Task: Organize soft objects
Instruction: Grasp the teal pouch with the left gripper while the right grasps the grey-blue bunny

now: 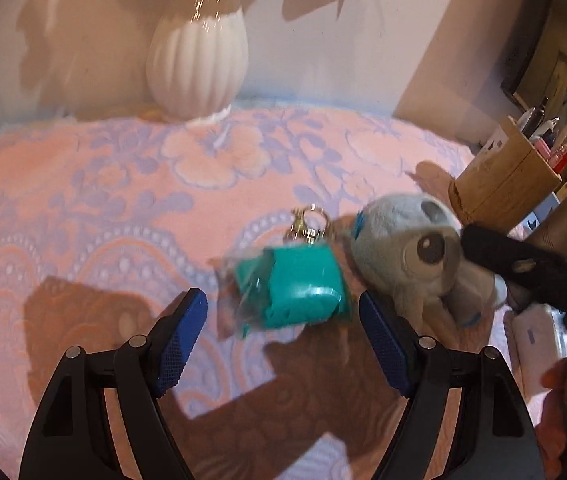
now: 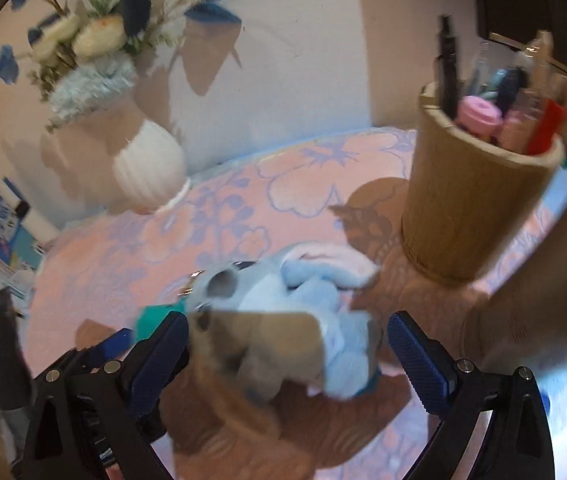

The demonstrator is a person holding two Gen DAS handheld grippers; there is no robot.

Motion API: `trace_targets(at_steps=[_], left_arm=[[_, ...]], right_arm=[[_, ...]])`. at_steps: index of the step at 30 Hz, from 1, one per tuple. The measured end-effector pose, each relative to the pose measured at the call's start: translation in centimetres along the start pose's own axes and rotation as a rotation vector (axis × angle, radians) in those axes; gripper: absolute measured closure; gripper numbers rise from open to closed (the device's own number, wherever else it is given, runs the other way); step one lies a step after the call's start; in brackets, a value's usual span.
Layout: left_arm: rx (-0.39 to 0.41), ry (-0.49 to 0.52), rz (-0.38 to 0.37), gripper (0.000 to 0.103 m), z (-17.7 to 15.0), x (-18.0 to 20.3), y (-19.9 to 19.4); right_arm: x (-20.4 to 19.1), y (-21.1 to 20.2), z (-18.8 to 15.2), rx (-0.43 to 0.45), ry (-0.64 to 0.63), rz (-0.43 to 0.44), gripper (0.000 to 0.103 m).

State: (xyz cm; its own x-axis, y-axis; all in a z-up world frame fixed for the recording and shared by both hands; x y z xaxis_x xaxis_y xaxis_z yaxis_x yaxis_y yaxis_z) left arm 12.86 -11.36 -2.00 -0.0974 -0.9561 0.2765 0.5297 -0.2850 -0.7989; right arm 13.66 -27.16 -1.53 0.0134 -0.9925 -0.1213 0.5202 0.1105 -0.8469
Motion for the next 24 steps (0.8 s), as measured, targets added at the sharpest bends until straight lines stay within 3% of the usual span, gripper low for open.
trace_targets(at_steps=[3,4,5,9,14,18,19,20,24], left_arm=[[0.015,0.025,0.009,0.03,0.1,0.5,0.3],[0.023,0.037,0.019,0.044,0.2,0.6,0.4],[0.028,0.045,0.025,0.048,0.1,0.7,0.5],[0.055,0.031,-0.007,0.05,0.1,0.3,-0.2],[0.086,-0.024,-0.007,0.051,0.4,-0.7,-0.8],[0.141,0.005,0.033,0.051,0.2,-0.2,-1.8],[0.149,0.014,0.032,0.051,0.2,-0.1,-2.0],[0.155,0.022,0.035,0.051,0.1,0.0,-2.1],[0.179,0.04,0.043,0.051,0.1,0.3,-2.7]], right_arm=[[0.2,1.7,0.0,-0.009,0.02,0.084,0.001],[0.3,2.2,-0.2,-0.019,0.031,0.112,0.0],[0.3,2.6,-0.4,-0.027,0.043,0.147,0.0],[-0.7,2.8,-1.6,-0.043,0.029,0.203,0.003],[-2.3,1.8,-2.1,-0.013,0.001,0.202,0.018],[-2.9,0.9,-2.5,0.018,0.016,0.195,0.028],[-3.0,0.4,-2.5,0.034,0.008,0.192,0.039],[-3.2,-0.2,-2.4,0.051,-0.003,0.182,0.057],[-3.7,-2.2,-2.1,0.098,-0.051,0.135,0.057]])
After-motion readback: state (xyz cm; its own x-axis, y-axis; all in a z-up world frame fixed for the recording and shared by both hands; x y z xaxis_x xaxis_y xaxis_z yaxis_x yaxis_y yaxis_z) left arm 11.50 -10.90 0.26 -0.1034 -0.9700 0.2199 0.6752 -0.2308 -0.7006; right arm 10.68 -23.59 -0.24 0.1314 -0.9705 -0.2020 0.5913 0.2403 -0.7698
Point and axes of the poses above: each gripper's, at about its wrist camera, not at the fingertips, and y roughly the way its jaws point, x to its right, z to its top, the point moved 4 cm from there along y, roughly the way its jaws point, and after that the axes turned 9 degrees about -y, right-handed, at the moved point
